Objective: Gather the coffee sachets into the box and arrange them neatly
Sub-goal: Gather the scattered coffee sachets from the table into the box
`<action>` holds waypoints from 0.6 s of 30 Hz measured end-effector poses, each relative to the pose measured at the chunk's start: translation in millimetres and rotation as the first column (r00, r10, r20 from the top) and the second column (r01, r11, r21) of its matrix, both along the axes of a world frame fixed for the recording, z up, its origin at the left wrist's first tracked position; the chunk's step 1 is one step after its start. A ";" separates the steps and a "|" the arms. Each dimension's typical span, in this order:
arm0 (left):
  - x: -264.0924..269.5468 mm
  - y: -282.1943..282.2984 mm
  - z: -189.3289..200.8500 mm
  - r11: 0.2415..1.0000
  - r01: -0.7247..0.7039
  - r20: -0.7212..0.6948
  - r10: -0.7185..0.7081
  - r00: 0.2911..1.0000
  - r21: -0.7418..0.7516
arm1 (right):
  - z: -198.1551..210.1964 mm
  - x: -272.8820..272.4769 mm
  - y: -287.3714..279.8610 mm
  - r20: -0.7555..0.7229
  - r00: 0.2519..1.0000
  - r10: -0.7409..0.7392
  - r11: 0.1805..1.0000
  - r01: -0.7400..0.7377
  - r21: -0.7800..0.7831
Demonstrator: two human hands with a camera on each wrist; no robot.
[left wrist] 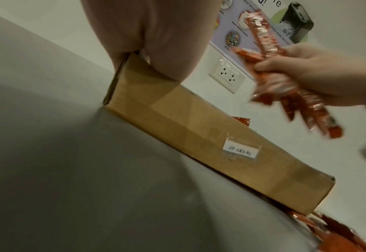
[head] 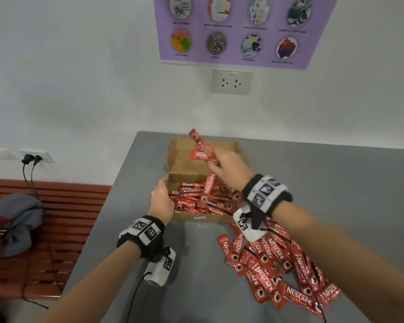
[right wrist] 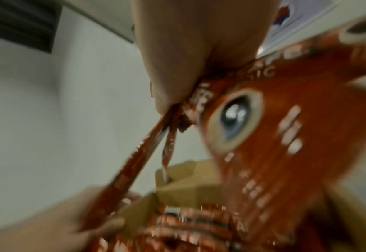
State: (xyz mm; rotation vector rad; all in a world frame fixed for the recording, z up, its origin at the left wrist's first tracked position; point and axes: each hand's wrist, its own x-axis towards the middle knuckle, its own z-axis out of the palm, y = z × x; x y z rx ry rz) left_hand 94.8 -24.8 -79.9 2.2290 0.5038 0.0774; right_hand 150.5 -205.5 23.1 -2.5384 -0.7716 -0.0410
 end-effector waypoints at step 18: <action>3.0 2.1 -9.0 0.999 0.022 -0.011 -0.021 1.000 0.044 | -69.9 -102.4 -167.0 -0.325 0.821 -0.470 0.874 0.381 -0.301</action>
